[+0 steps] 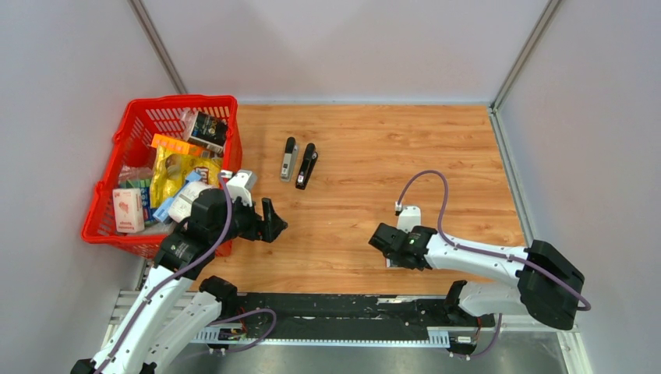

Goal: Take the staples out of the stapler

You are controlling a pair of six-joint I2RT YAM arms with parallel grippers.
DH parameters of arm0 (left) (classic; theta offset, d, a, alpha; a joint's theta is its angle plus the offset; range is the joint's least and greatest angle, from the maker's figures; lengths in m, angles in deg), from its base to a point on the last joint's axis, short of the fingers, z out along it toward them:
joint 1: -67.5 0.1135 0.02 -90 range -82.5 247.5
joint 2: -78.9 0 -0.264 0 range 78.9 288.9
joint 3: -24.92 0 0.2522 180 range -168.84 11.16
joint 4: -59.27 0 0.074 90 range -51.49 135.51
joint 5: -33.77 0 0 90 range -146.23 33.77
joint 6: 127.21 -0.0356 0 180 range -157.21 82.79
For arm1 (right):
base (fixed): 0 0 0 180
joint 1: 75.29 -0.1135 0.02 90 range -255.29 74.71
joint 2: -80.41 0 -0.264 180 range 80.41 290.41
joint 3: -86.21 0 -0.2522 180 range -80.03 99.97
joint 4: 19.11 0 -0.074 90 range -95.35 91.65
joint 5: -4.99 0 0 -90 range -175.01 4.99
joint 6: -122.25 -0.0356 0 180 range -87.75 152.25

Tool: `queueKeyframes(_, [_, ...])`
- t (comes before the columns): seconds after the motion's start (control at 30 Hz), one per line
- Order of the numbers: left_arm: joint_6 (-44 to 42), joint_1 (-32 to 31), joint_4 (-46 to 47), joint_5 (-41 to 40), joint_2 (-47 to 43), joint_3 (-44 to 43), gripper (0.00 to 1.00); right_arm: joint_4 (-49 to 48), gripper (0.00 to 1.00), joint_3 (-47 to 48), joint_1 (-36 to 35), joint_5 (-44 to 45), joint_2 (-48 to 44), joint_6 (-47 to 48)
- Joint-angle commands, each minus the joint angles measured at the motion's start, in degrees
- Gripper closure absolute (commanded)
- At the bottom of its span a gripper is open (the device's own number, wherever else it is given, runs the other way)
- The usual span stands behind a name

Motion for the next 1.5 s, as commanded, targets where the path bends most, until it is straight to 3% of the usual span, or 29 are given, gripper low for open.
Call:
queueKeyframes(0.0, [0.1,0.2,1.5,0.8,-0.6,0.1,0.06,0.5,1.0,2.5,0.1,2.7,0.4,0.0])
queueKeyframes(0.6, [0.0,0.2,1.5,0.8,-0.9,0.1,0.06,-2.1,1.0,3.8,-0.7,1.1,5.3,0.5])
queueKeyframes(1.47, [0.0,0.2,1.7,1.3,-1.0,0.1,0.05,4.3,1.0,6.0,-1.9,4.9,4.8,-1.1])
